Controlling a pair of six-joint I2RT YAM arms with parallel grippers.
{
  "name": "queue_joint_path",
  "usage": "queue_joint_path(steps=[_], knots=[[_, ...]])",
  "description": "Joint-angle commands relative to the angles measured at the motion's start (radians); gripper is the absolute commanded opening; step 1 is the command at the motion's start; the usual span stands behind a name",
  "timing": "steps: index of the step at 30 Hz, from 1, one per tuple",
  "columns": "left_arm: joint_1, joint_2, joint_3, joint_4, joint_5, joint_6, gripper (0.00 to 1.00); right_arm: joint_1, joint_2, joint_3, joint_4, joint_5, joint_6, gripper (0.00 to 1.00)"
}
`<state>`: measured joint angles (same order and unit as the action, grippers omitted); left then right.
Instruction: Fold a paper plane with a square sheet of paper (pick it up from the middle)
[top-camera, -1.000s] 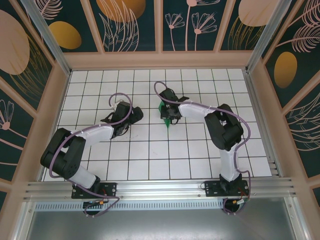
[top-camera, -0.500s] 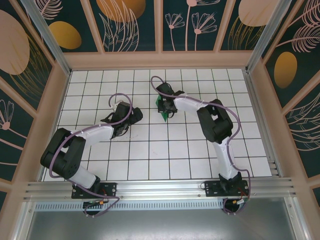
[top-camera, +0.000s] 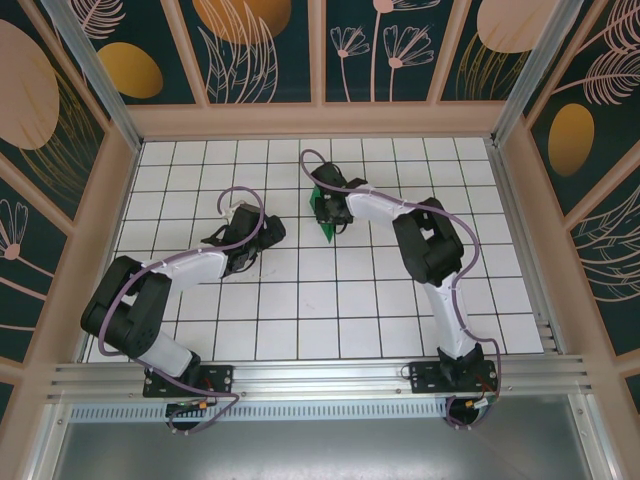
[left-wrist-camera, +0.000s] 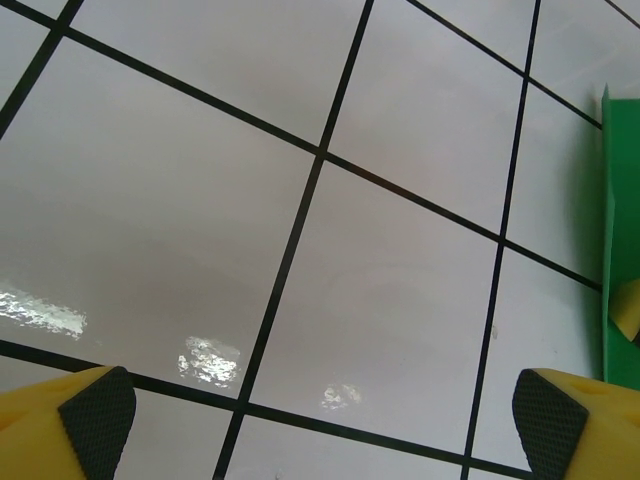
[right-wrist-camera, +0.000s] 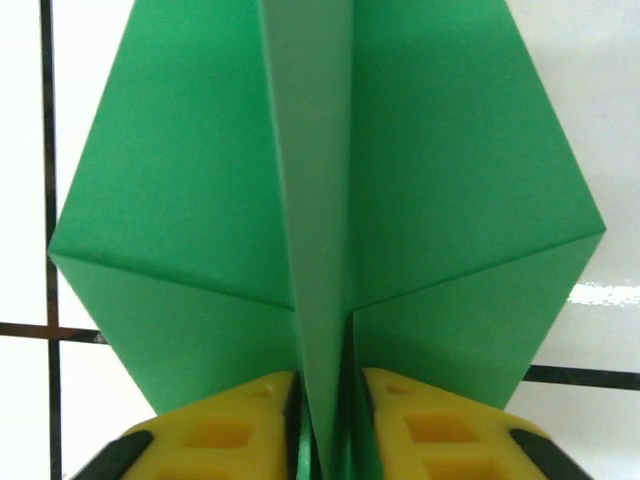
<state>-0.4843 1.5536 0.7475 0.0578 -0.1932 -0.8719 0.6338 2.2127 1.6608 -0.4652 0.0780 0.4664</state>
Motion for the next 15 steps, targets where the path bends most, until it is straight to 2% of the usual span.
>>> queue_joint_path(steps=[1, 8, 12, 15], knots=[[0.004, -0.034, 0.043, -0.047, -0.039, 0.017, 0.99, 0.002, -0.095, 0.051, -0.046, -0.003, -0.008, 0.35], [0.012, -0.11, 0.125, -0.121, -0.182, 0.09, 0.98, -0.026, -0.293, -0.019, 0.022, 0.027, -0.011, 0.63], [0.032, -0.167, 0.153, -0.14, -0.313, 0.155, 0.99, -0.081, -0.459, -0.159, 0.123, 0.119, -0.014, 0.74], [0.055, -0.209, 0.141, -0.105, -0.388, 0.227, 0.98, -0.173, -0.595, -0.299, 0.224, 0.171, -0.031, 0.84]])
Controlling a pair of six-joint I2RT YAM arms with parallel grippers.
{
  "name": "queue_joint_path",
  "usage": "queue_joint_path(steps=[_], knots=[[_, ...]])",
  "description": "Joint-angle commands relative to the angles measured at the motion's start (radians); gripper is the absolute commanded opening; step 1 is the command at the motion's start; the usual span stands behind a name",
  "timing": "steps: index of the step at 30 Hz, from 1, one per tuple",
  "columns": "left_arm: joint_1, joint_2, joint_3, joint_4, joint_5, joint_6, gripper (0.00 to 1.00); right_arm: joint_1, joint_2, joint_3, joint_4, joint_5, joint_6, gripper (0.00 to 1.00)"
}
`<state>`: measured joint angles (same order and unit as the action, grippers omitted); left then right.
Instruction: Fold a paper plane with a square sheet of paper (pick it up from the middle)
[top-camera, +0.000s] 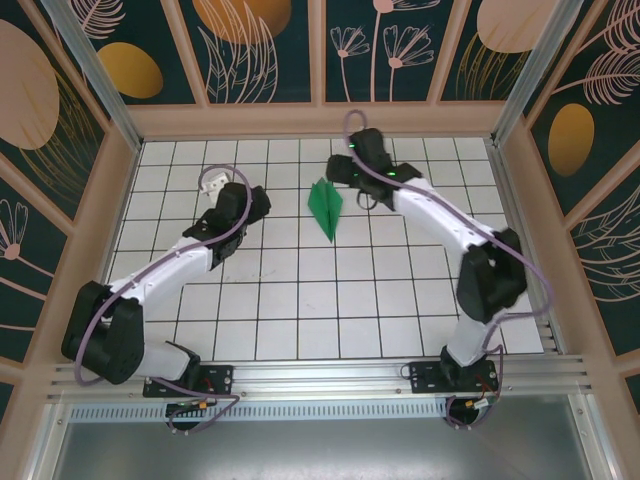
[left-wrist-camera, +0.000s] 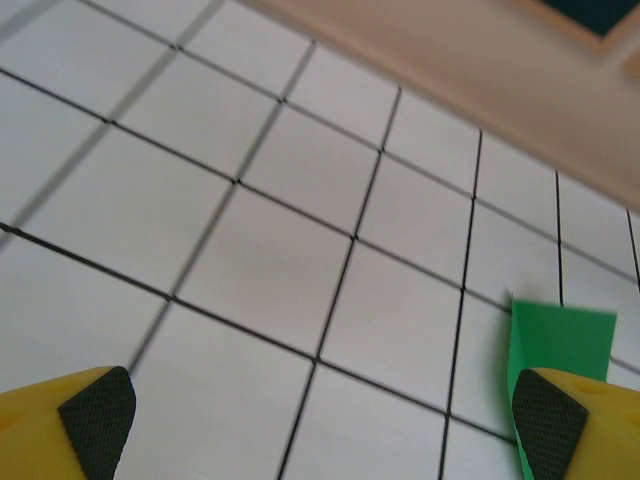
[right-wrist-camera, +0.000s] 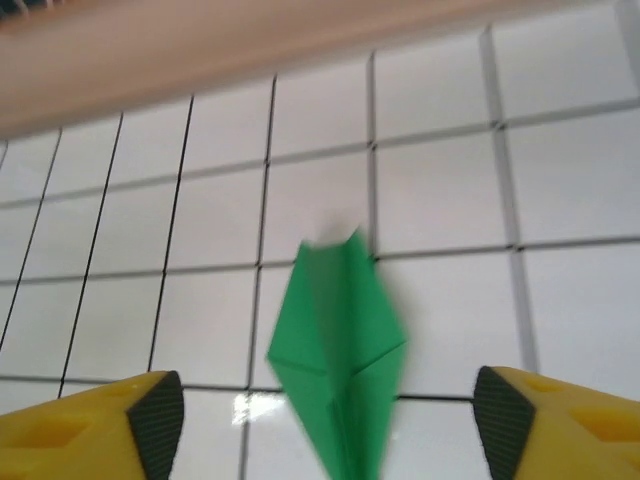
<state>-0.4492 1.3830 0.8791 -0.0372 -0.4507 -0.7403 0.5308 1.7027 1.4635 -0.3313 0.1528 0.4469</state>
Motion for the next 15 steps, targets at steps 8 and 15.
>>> queue_joint_path(steps=[8, 15], knots=[[0.101, -0.144, -0.189, 0.23, -0.279, 0.257, 0.99, -0.293, -0.327, -0.47, 0.323, 0.291, -0.111, 0.99], [0.184, -0.143, -0.315, 0.414, -0.331, 0.458, 0.98, -0.478, -0.387, -0.763, 0.563, 0.325, -0.132, 0.99]])
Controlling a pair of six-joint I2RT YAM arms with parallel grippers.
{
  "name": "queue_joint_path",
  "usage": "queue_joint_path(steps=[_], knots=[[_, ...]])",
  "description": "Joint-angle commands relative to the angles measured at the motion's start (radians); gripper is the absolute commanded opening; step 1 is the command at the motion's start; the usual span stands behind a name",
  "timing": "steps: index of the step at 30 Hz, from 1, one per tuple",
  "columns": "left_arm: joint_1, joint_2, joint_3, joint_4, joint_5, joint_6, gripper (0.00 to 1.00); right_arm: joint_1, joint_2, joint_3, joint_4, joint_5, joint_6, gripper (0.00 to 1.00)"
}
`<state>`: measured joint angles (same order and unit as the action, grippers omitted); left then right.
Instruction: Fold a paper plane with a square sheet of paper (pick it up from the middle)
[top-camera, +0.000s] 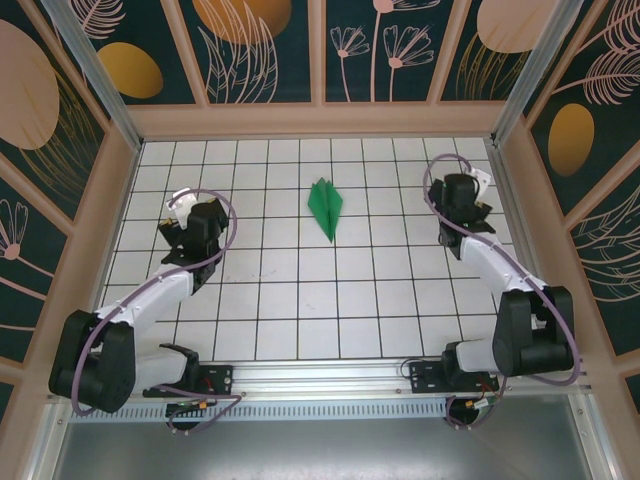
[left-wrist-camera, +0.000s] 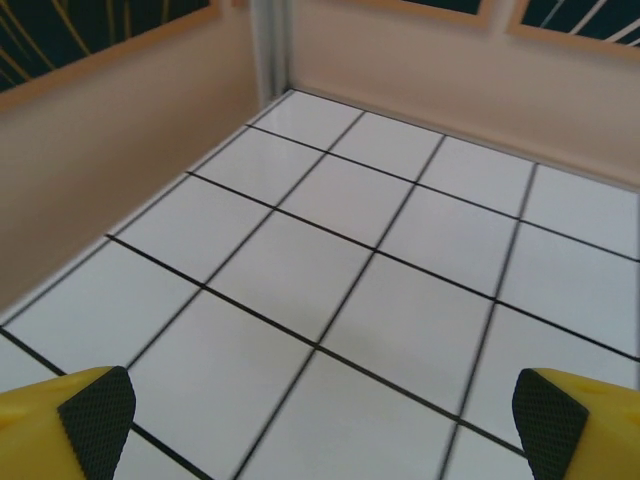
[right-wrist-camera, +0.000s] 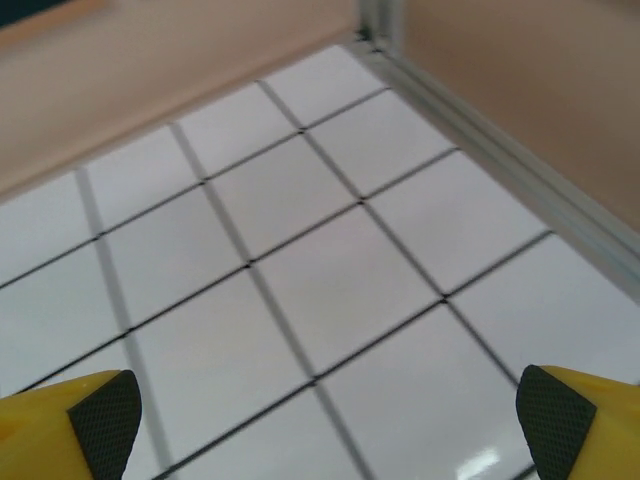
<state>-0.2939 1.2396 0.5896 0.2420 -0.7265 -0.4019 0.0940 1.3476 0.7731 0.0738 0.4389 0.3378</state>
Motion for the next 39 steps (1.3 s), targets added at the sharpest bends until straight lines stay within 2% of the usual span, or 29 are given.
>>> queue_joint_path(steps=[1, 3, 9, 15, 20, 24, 27, 32, 35, 39], knots=[[0.042, 0.007, -0.038, 0.156, -0.043, 0.132, 0.99, -0.066, -0.03, -0.095, 0.179, 0.011, -0.016, 0.99], [0.065, 0.017, -0.057, 0.188, -0.016, 0.149, 0.99, -0.095, -0.025, -0.142, 0.229, -0.026, -0.029, 0.99], [0.133, 0.03, -0.149, 0.345, 0.07, 0.224, 0.98, -0.103, -0.053, -0.337, 0.541, -0.16, -0.173, 0.99], [0.2, 0.023, -0.311, 0.689, 0.253, 0.293, 0.99, -0.112, -0.04, -0.436, 0.765, -0.253, -0.233, 0.99], [0.236, 0.058, -0.358, 0.835, 0.414, 0.302, 0.98, -0.141, 0.005, -0.492, 0.919, -0.323, -0.244, 0.99], [0.258, 0.134, -0.387, 0.967, 0.496, 0.314, 0.99, -0.168, 0.059, -0.52, 1.022, -0.388, -0.246, 0.99], [0.28, 0.198, -0.394, 1.043, 0.538, 0.306, 0.98, -0.174, 0.085, -0.54, 1.078, -0.419, -0.259, 0.99], [0.288, 0.283, -0.398, 1.126, 0.543, 0.296, 0.99, -0.167, 0.133, -0.556, 1.155, -0.476, -0.282, 0.99], [0.289, 0.281, -0.39, 1.103, 0.542, 0.296, 0.99, -0.152, 0.19, -0.552, 1.194, -0.465, -0.296, 0.99], [0.288, 0.284, -0.369, 1.067, 0.524, 0.297, 0.98, -0.12, 0.193, -0.542, 1.177, -0.428, -0.321, 0.99]])
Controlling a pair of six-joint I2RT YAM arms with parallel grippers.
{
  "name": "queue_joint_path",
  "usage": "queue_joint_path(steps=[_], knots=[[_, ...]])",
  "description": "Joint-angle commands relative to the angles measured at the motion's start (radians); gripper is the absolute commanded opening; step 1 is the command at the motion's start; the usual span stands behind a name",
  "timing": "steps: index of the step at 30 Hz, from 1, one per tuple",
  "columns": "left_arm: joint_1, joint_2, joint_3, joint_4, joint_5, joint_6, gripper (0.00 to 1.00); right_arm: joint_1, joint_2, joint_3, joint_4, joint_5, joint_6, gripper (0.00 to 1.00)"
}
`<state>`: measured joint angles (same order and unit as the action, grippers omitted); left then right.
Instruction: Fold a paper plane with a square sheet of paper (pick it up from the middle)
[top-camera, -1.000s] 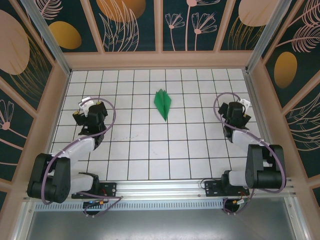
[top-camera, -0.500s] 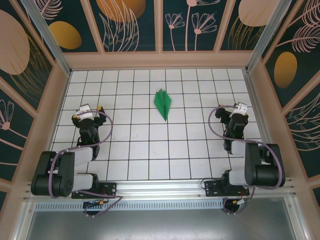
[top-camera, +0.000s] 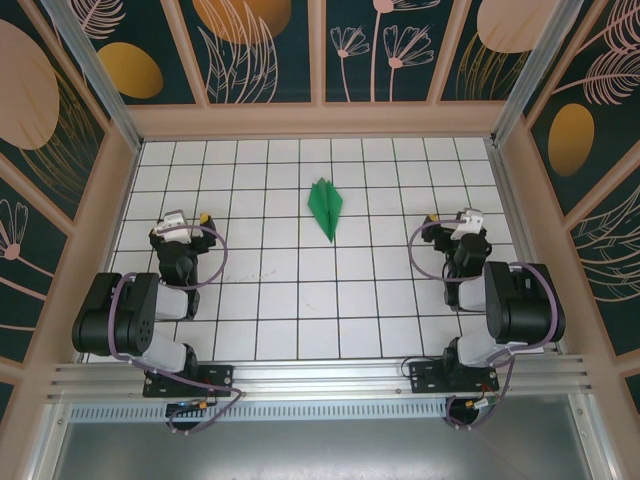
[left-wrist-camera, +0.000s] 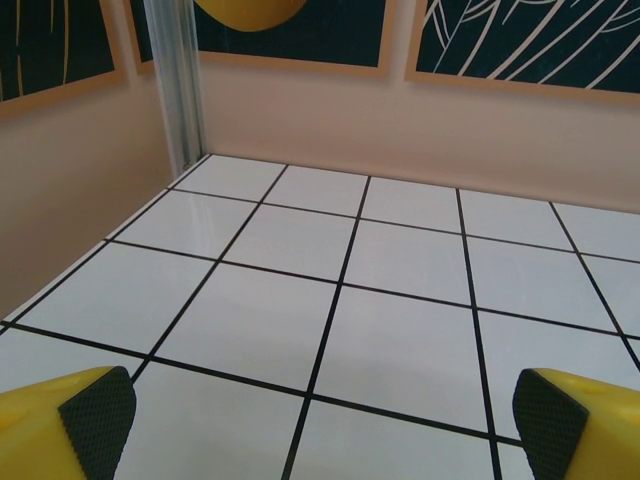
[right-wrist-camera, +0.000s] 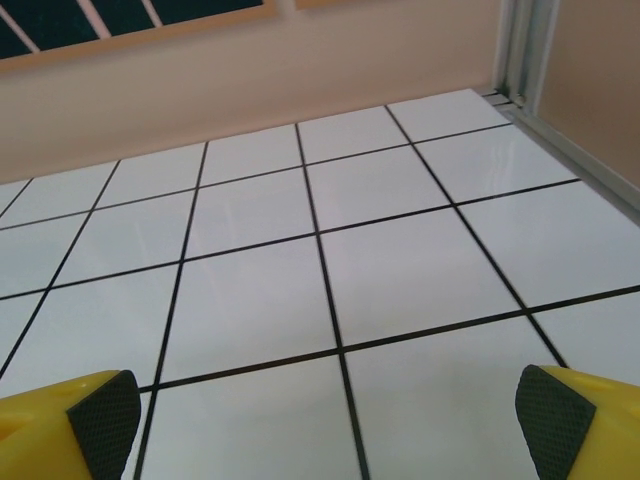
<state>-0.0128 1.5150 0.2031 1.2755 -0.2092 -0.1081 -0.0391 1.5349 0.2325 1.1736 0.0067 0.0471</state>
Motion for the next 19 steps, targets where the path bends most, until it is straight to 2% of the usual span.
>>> queue_joint_path(steps=[1, 8, 19], knots=[[0.007, 0.007, 0.016, 0.035, 0.007, 0.005, 0.99, 0.013, 0.005, -0.001, 0.075, 0.004, -0.031, 0.99], [0.007, 0.007, 0.024, 0.017, 0.07, 0.029, 0.98, 0.013, 0.006, -0.001, 0.075, 0.004, -0.03, 0.99], [0.007, 0.009, 0.03, 0.012, 0.073, 0.031, 0.99, 0.013, 0.005, -0.003, 0.078, 0.003, -0.031, 0.99]])
